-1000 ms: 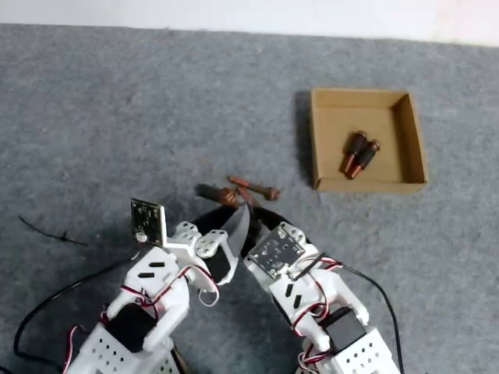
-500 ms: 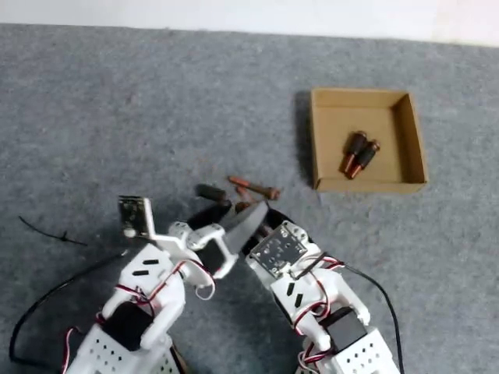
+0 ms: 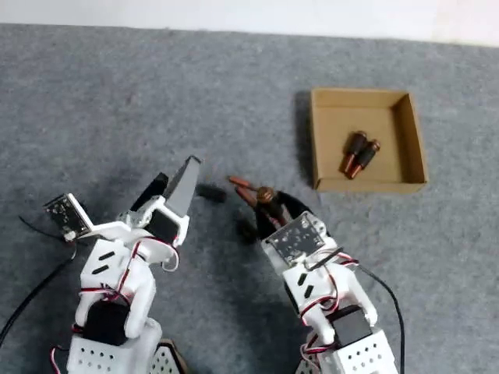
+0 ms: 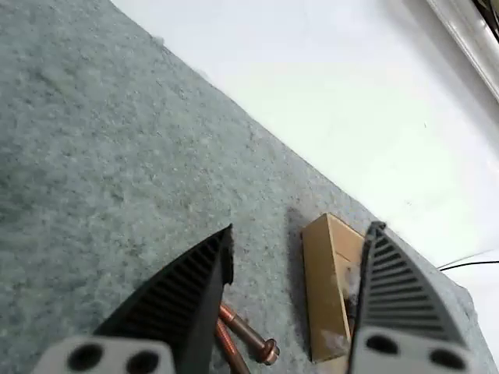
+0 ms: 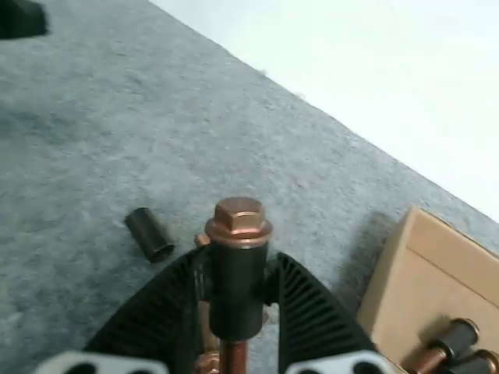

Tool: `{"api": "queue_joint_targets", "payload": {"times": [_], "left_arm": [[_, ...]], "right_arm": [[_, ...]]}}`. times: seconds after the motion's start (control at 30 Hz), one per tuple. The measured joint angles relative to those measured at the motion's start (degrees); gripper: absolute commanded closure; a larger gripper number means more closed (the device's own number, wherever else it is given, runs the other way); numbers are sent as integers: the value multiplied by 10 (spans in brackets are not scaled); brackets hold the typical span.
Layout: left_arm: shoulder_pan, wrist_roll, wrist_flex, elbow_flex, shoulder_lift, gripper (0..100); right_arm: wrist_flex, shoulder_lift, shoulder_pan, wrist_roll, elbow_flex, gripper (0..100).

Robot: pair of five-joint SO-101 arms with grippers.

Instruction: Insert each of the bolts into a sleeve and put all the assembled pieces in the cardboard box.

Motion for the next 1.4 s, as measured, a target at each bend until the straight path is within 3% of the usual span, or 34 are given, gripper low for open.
{"api": "queue_joint_targets", "payload": {"times": [0.23, 0.47, 0.7, 0.9, 1.1, 1.4], "left_arm": [[-1, -8, 0, 0, 0, 999], [-24, -87, 0, 9, 0, 995], [-60, -94, -94, 77, 1, 995], [-60, -94, -120, 80, 0, 995], [-60, -94, -120, 80, 0, 995], [-60, -94, -122, 80, 0, 995]], "right_arm": [[-3, 0, 37, 0, 0, 995], [-3, 0, 64, 0, 0, 995], [-4, 0, 99, -1, 0, 995], [-30, 15, 149, -67, -8, 995], [-68, 178, 156, -74, -101, 995], [-92, 616, 218, -74, -394, 995]]}}
